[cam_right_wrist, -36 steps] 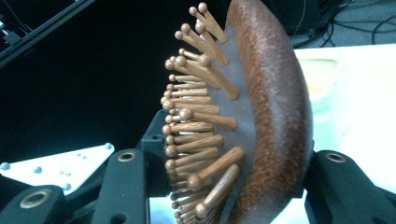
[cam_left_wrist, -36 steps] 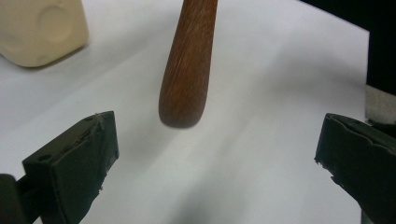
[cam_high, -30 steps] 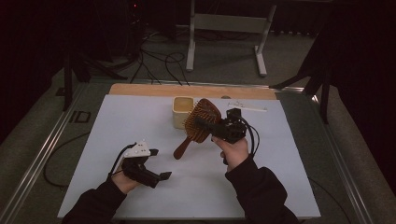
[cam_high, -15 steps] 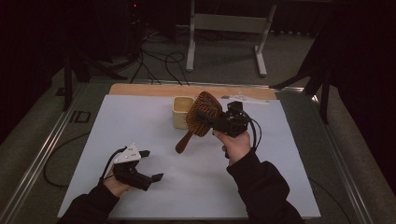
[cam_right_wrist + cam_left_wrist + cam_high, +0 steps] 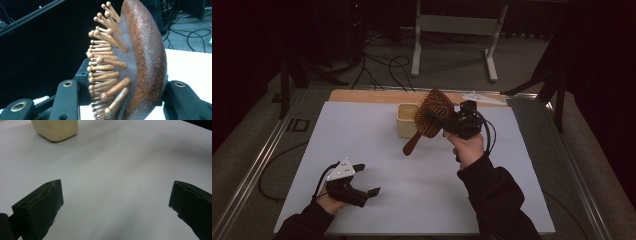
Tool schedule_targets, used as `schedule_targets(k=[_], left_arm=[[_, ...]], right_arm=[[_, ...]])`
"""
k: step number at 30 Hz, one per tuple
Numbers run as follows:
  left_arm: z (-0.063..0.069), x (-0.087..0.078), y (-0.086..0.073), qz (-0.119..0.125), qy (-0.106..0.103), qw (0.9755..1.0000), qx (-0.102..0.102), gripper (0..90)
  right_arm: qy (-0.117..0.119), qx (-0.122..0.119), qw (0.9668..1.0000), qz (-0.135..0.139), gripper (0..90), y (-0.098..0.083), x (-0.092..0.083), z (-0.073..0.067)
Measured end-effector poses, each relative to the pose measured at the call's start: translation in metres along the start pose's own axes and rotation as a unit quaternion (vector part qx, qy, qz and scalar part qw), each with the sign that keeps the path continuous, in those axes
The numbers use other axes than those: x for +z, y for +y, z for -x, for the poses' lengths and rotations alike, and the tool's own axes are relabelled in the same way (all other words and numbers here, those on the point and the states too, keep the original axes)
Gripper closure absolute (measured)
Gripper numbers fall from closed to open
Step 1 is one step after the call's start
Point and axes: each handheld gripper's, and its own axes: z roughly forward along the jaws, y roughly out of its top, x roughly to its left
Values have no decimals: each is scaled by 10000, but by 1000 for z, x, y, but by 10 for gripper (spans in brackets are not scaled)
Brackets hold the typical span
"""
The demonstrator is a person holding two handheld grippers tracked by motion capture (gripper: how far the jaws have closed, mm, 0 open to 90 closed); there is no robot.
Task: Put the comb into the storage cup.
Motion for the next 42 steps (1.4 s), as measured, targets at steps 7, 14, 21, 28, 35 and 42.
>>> schedule_targets(k=[7,14,21,28,35,42], left_arm=[[-1,-3,-7,53,109,9999,38,0],[-1,-5,-9,150,116,9998,77,0],[0,-5,-10,137,101,9998,128,0],[1,-5,-10,175,106,9996,170,0],[1,-6,-10,221,95,9996,169,0],[1,-6,-11,217,68,9996,178,0]], right_arm=[[-74,5,9999,130,503,13,-2,3],[-193,-51,9995,250,503,28,-5,6],[-291,-168,9990,301,503,40,-6,4],[-398,-202,9984,338,504,55,-1,8],[-441,-177,9980,413,504,68,4,11],[-540,-247,9970,500,504,82,9,12]])
